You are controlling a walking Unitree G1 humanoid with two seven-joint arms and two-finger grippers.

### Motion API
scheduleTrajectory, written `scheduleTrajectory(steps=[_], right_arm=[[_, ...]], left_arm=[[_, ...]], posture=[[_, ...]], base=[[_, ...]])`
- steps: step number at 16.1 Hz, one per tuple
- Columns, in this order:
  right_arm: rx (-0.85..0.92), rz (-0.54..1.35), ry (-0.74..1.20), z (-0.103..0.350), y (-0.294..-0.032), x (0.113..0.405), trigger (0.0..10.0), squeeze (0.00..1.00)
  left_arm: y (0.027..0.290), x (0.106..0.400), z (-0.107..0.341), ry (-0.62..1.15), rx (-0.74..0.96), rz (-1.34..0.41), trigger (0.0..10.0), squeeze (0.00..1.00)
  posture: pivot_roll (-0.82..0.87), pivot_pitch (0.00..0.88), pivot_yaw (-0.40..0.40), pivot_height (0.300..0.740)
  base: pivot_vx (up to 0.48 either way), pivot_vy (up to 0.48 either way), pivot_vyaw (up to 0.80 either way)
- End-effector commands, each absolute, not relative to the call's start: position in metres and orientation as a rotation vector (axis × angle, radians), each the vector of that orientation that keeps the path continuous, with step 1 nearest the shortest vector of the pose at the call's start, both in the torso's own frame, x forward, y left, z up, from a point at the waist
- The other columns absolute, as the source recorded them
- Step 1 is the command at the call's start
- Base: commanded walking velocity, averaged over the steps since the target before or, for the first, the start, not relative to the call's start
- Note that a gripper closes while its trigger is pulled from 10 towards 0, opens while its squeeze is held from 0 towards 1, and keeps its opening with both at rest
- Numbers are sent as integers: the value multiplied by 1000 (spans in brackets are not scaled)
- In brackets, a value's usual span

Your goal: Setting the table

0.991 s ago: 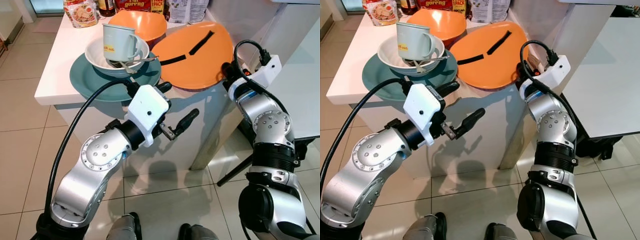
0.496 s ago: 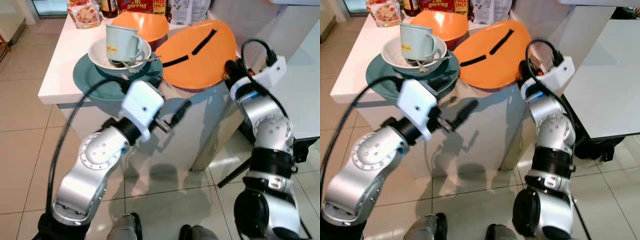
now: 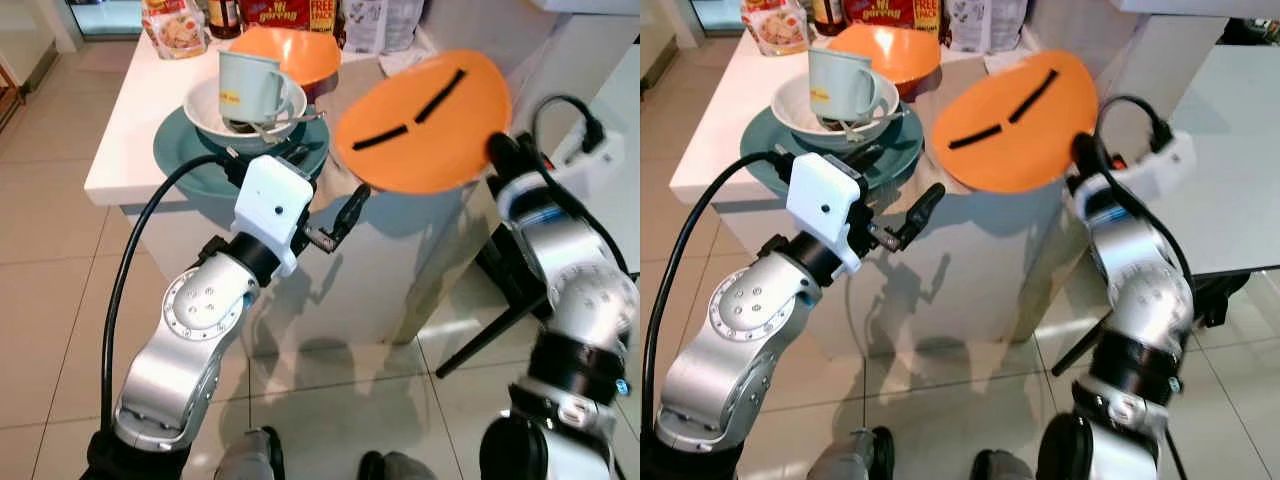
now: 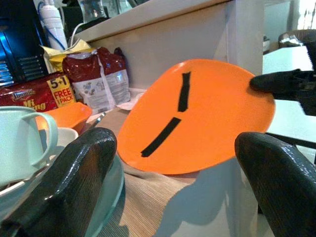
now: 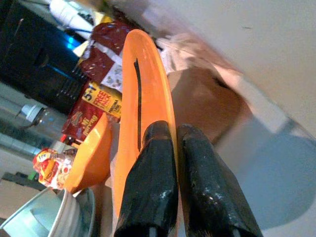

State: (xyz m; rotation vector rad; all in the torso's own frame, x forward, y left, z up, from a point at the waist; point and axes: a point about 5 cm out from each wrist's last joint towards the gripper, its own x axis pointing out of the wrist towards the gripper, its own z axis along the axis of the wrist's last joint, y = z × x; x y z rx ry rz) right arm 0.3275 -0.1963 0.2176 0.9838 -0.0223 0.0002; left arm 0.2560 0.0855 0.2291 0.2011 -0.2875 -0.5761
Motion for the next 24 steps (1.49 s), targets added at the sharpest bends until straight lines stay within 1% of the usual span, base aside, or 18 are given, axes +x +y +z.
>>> scheduleTrajectory(steps=[1, 4, 7, 11, 12, 14, 16, 18, 19, 20, 21, 22, 23, 24], right_arm=[[1015, 19, -82, 230, -201, 320, 0, 0], [1098, 4, -90, 222, -211, 310, 0, 0], [1069, 109, -89, 221, -217, 298, 0, 0], [1042, 191, -92, 212, -225, 278, 0, 0], [1068, 208, -99, 207, -230, 267, 0, 0], [1093, 223, -109, 205, -232, 261, 0, 0], [1137, 277, -107, 196, -234, 248, 0, 0], [1143, 363, -80, 184, -232, 236, 0, 0], [1147, 378, -74, 180, -232, 232, 7804, 0], [1148, 378, -70, 180, -231, 231, 7804, 0], [1130, 365, -68, 179, -230, 230, 10000, 0], [1111, 366, -63, 180, -228, 230, 10000, 0], [1071, 382, -42, 181, -225, 232, 10000, 0], [1068, 387, -47, 182, -224, 233, 10000, 0]], left_arm=[[84, 254, 229, -296, 201, -575, 10000, 0], [83, 254, 227, -296, 188, -571, 10000, 0], [84, 254, 226, -289, 162, -555, 10000, 0], [91, 257, 218, -251, 152, -516, 10000, 0], [96, 259, 213, -237, 151, -498, 10000, 0], [98, 259, 212, -233, 142, -490, 10000, 0], [102, 259, 209, -223, 138, -474, 10000, 0], [106, 258, 203, -208, 146, -464, 10000, 0], [109, 258, 201, -202, 157, -457, 10000, 0], [110, 258, 200, -201, 161, -455, 10000, 0], [112, 258, 198, -199, 172, -446, 10000, 0], [113, 258, 197, -192, 181, -437, 10000, 0], [114, 259, 195, -185, 182, -429, 10000, 0], [113, 260, 195, -185, 184, -429, 10000, 0]], posture=[[80, 55, -41, 740], [75, 50, -43, 740], [73, 44, -49, 740], [65, 44, -51, 740], [58, 50, -51, 740], [55, 53, -52, 740], [52, 60, -54, 740], [47, 62, -56, 740], [49, 65, -58, 740], [49, 65, -58, 740], [47, 64, -59, 740], [46, 65, -58, 740], [44, 65, -57, 740], [43, 67, -57, 740]], base=[[0, 0, 0], [0, 0, 0], [0, 0, 0], [0, 0, 0], [0, 0, 0], [0, 0, 0], [0, 0, 0], [0, 0, 0], [0, 0, 0], [0, 0, 0], [0, 0, 0], [0, 0, 0], [0, -450, 0], [0, -480, 0]])
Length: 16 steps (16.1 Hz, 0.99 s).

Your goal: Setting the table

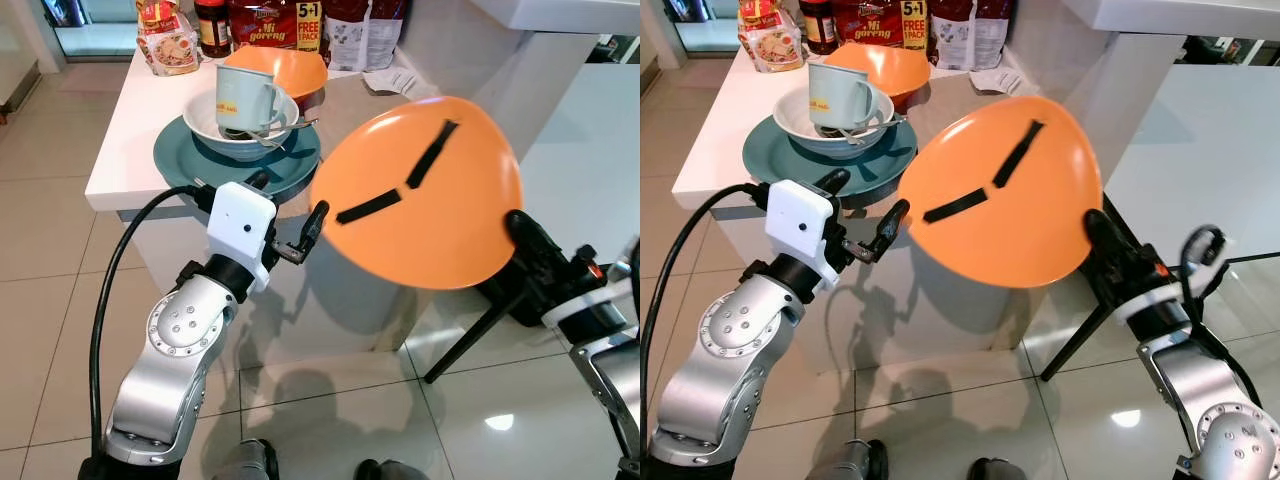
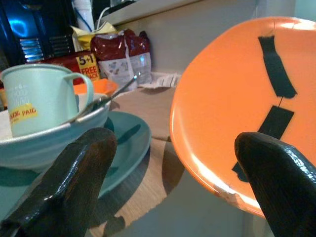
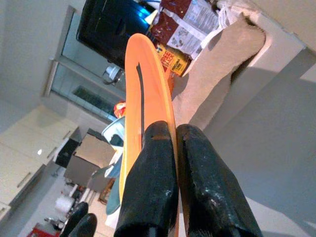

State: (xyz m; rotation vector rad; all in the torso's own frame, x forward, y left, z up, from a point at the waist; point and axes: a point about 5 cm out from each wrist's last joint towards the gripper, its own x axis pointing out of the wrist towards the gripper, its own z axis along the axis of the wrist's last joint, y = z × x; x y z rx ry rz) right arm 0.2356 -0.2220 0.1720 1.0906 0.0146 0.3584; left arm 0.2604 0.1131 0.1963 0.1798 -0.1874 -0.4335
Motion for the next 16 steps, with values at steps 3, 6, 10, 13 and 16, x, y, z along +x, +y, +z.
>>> scheduleTrajectory(steps=[3, 6, 10, 13, 16], right_arm=[[1011, 355, -42, 189, -222, 241, 10000, 0], [987, 330, -39, 190, -220, 246, 10000, 0], [988, 281, -59, 193, -226, 252, 10000, 0], [981, 241, -72, 193, -232, 254, 10000, 0], [976, 209, -79, 193, -236, 255, 10000, 0]], left_arm=[[115, 263, 193, -171, 179, -392, 10000, 0], [115, 265, 192, -164, 183, -373, 10000, 0], [115, 267, 191, -159, 186, -359, 10000, 0], [111, 268, 193, -166, 187, -375, 10000, 0], [107, 269, 194, -170, 187, -391, 10000, 0]], posture=[[41, 68, -58, 740], [40, 70, -65, 740], [39, 72, -64, 740], [36, 70, -57, 740], [33, 70, -56, 740]], base=[[0, -480, 0], [0, -480, 0], [0, -480, 0], [0, -480, 0], [0, -160, 0]])
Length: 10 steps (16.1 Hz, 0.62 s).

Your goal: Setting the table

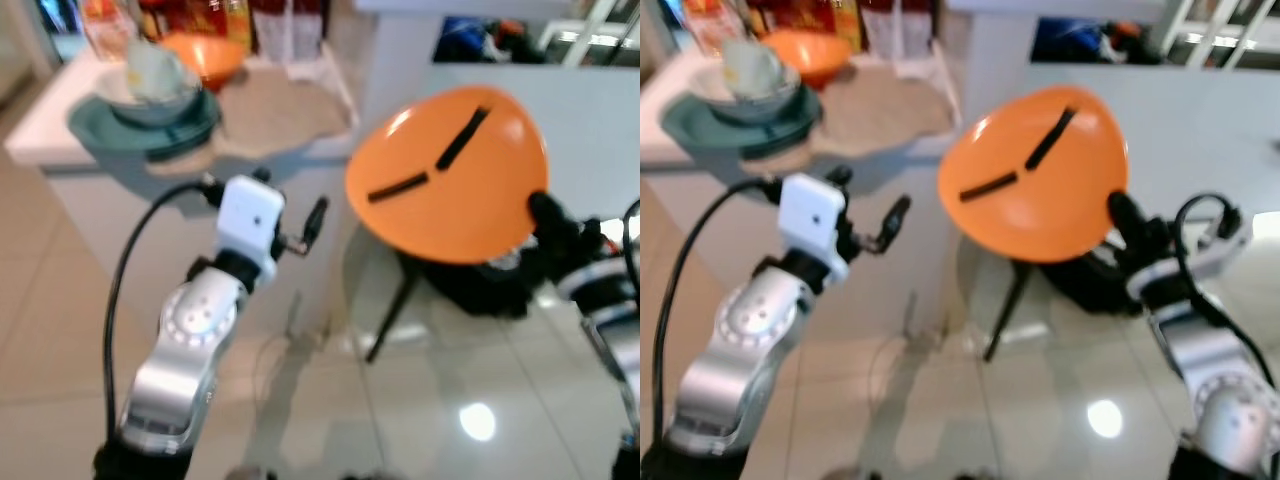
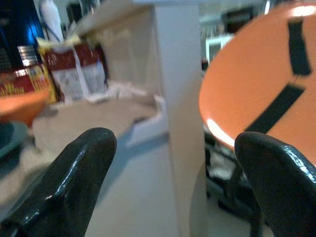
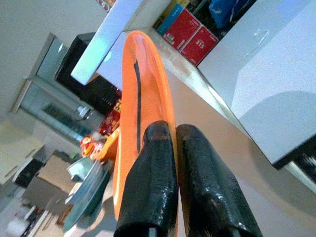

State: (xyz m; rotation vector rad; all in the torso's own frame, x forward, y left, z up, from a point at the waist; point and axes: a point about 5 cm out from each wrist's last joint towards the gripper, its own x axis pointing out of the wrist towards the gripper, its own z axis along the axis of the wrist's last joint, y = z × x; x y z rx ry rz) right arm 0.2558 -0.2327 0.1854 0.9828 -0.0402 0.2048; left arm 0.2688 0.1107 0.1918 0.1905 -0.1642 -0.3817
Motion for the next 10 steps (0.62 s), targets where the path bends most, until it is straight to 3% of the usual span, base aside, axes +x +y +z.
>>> scheduleTrajectory(steps=[1, 9, 10], right_arm=[[981, 197, -86, 194, -237, 256, 10000, 0], [974, 165, -97, 194, -240, 257, 10000, 0], [975, 160, -96, 194, -240, 257, 10000, 0]], left_arm=[[107, 269, 194, -170, 185, -391, 10000, 0], [104, 273, 196, -176, 184, -397, 10000, 0], [104, 274, 194, -153, 178, -390, 10000, 0]], posture=[[33, 70, -56, 740], [31, 71, -42, 740], [33, 70, -42, 740]], base=[[0, 0, 0], [0, -480, 0], [0, 0, 0]])
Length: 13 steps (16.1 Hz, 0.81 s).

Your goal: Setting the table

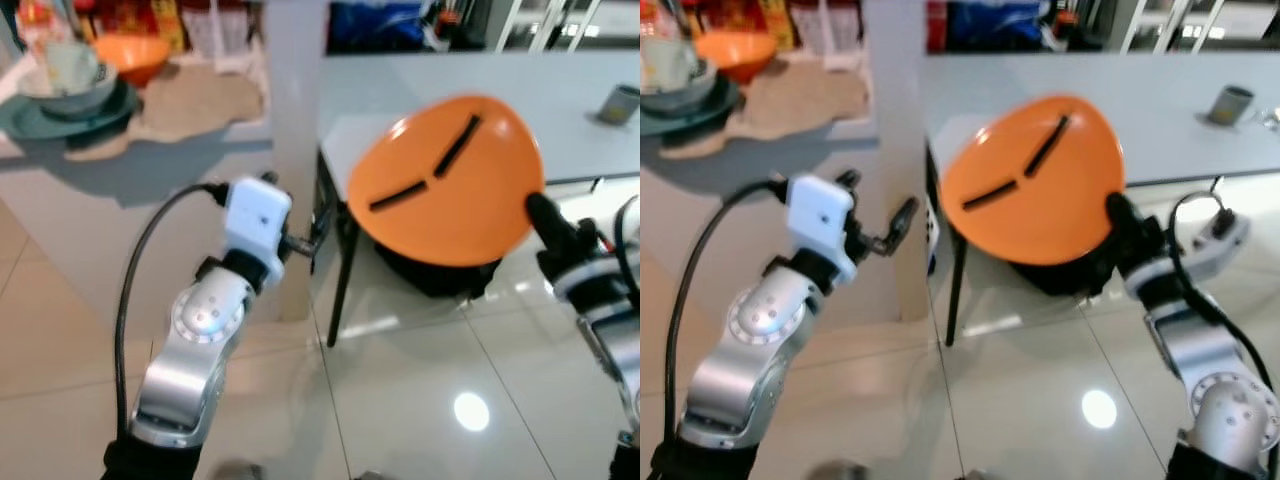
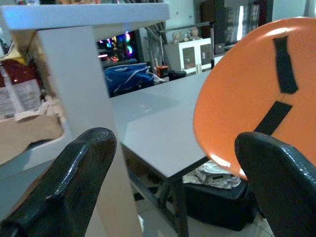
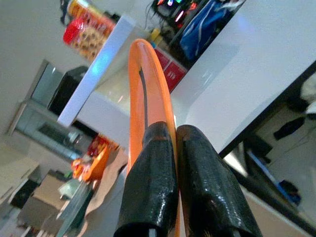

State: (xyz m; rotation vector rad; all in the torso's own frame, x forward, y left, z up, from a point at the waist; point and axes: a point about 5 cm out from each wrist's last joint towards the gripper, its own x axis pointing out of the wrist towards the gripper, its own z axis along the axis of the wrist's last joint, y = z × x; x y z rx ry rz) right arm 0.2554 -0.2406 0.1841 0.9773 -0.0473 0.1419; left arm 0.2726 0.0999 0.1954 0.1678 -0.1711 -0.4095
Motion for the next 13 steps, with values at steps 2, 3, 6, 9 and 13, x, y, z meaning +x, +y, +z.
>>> scheduleTrajectory(steps=[2, 3, 6, 9, 13], right_arm=[[974, 156, -94, 193, -240, 257, 10000, 0], [974, 154, -92, 193, -240, 257, 10000, 0], [981, 154, -99, 193, -240, 258, 10000, 0], [975, 145, -92, 191, -241, 258, 10000, 0], [978, 141, -93, 190, -242, 259, 10000, 0]], left_arm=[[105, 276, 192, -132, 190, -384, 10000, 0], [105, 276, 193, -139, 197, -383, 10000, 0], [103, 277, 200, -172, 178, -393, 10000, 0], [102, 277, 203, -180, 158, -402, 10000, 0], [102, 278, 203, -185, 161, -408, 10000, 0]], posture=[[34, 66, -43, 740], [34, 66, -43, 740], [34, 63, -42, 740], [36, 48, -41, 740], [37, 38, -41, 740]], base=[[0, 0, 0], [0, 0, 0], [0, 0, 0], [241, 0, -660], [371, 0, -781]])
